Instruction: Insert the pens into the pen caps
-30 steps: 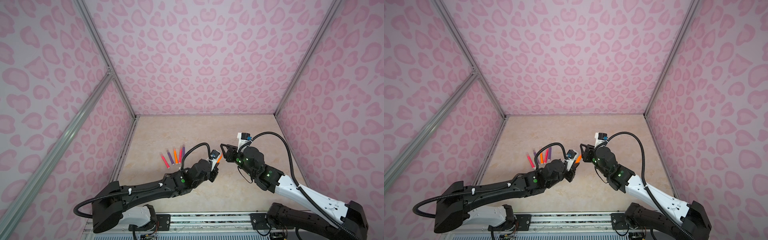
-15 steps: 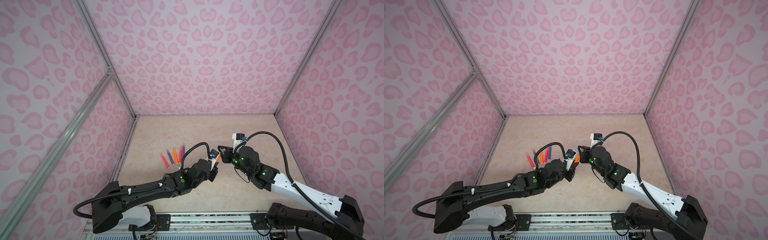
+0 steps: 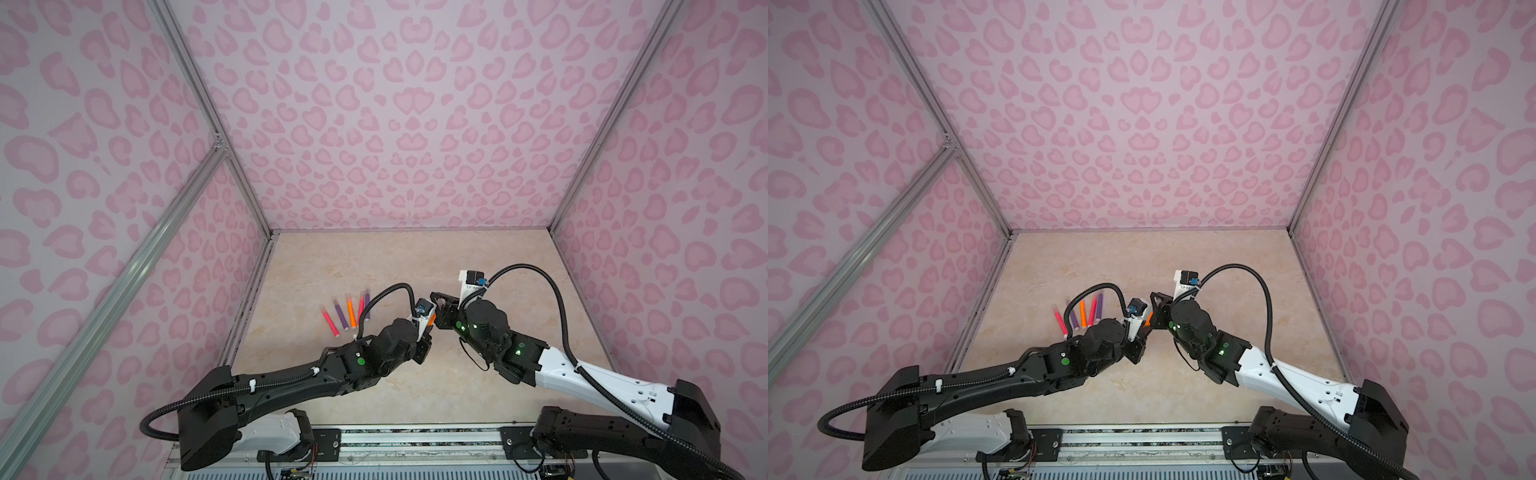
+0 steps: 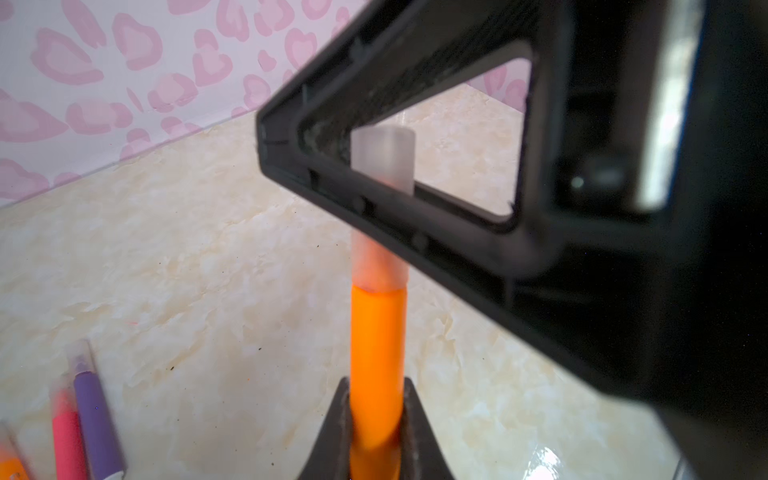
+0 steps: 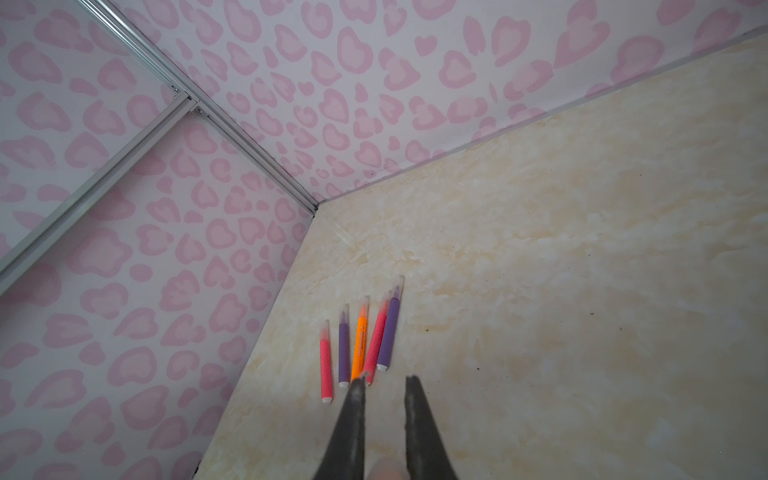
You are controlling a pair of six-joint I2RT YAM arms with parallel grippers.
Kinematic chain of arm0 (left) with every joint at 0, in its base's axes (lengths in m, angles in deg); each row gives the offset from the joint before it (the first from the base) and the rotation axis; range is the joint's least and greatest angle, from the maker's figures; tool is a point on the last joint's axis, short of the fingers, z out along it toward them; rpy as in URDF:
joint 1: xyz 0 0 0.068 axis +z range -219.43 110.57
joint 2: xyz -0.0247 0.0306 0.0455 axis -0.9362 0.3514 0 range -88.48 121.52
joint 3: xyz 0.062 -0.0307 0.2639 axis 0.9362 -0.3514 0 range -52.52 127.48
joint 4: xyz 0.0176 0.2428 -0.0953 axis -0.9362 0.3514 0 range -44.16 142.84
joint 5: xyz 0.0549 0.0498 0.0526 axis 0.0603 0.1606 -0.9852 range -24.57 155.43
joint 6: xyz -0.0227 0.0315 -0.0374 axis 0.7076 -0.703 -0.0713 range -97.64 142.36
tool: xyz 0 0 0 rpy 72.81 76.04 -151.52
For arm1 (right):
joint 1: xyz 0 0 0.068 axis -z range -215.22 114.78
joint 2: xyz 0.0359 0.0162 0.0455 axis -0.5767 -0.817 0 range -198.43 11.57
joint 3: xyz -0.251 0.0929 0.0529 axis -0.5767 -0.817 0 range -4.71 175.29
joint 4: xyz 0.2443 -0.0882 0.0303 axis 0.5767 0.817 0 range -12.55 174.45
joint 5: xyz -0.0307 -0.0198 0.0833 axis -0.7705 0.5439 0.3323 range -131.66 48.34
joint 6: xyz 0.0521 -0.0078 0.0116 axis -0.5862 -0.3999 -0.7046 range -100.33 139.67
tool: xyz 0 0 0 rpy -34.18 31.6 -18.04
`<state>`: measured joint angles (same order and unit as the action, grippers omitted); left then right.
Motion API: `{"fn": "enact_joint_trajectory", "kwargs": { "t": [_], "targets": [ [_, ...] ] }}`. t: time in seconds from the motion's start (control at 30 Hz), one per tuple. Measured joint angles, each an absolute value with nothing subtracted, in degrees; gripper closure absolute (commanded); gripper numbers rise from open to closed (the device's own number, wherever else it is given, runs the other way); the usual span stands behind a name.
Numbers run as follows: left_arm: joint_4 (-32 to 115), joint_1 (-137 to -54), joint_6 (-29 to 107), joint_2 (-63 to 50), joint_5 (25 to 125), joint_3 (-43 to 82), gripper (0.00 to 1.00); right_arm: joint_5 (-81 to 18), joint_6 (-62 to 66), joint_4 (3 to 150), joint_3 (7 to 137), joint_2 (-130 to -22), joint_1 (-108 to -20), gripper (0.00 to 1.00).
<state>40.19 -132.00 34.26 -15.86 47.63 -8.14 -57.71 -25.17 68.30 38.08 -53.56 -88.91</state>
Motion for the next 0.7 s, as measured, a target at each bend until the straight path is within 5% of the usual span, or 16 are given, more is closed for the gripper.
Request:
{"fn": "enact_joint_trajectory", "kwargs": {
  "t": [0.7],
  "targets": [
    [46.7,-130.2,34.7,-16.5,50.8,-9.9,0.97,-66.7,-27.2,59.5,33.5,-59.3,-96.3,1.0]
  ]
}}
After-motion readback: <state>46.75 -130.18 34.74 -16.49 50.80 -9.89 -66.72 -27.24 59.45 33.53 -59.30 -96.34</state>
